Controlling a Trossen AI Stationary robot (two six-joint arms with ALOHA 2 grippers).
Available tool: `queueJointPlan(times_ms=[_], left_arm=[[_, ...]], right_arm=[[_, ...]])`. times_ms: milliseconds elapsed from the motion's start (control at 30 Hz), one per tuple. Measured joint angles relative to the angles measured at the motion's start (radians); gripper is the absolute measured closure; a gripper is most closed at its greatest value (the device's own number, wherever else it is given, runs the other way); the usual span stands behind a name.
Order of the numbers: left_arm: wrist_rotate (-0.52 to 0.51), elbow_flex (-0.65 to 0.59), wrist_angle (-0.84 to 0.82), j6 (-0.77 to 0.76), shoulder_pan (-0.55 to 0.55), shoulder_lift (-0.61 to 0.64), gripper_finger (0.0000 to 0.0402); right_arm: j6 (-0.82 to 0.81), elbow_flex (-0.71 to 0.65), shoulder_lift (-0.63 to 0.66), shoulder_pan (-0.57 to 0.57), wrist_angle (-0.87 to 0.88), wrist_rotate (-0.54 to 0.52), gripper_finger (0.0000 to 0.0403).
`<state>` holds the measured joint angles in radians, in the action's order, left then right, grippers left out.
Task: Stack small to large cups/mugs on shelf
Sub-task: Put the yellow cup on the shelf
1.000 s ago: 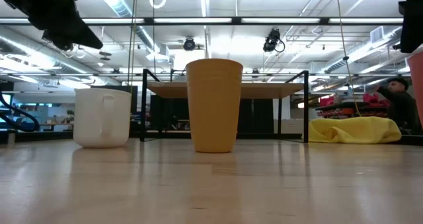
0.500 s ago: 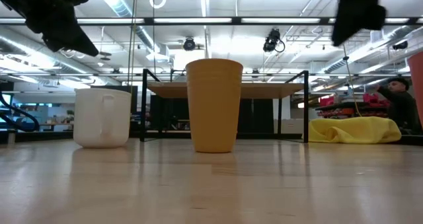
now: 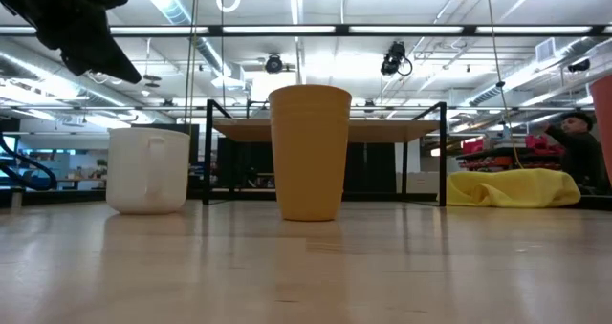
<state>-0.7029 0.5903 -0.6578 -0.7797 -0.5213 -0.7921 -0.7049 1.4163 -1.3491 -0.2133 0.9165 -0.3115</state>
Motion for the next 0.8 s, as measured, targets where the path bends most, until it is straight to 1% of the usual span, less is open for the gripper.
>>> queueJointPlan(times_ms=[133, 267, 367, 467, 567, 667, 733, 800], left_arm=[[0.0, 0.0, -0.004, -0.003, 0.0, 0.0, 0.0381], [0.0, 0.0, -0.013, -0.027, 0.0, 0.0, 0.0379], [0.0, 0.0, -0.02, -0.057, 0.0, 0.0, 0.0384], [0.019, 0.0, -0.02, -0.073, 0.0, 0.0, 0.0389], [0.034, 0.0, -0.02, -0.074, 0.0, 0.0, 0.0388], [0.034, 0.0, -0.02, -0.074, 0.0, 0.0, 0.0382], [0.035, 0.0, -0.022, -0.074, 0.0, 0.0, 0.0379], [0.041, 0.0, -0.022, -0.074, 0.0, 0.0, 0.0378]], right_arm=[[0.026, 0.017, -0.001, 0.038, -0.002, 0.018, 0.0323], [0.065, 0.017, -0.001, 0.077, -0.074, 0.059, 0.0323], [0.102, 0.02, -0.014, 0.102, -0.127, 0.105, 0.0323], [0.112, 0.019, -0.053, 0.108, -0.106, 0.155, 0.0323], [0.129, 0.018, -0.118, 0.09, -0.089, 0.19, 0.0323], [0.164, 0.018, -0.196, 0.047, -0.09, 0.205, 0.0323], [0.176, 0.017, -0.241, 0.017, -0.09, 0.2, 0.0323], [0.198, 0.017, -0.273, -0.009, -0.093, 0.165, 0.0323]])
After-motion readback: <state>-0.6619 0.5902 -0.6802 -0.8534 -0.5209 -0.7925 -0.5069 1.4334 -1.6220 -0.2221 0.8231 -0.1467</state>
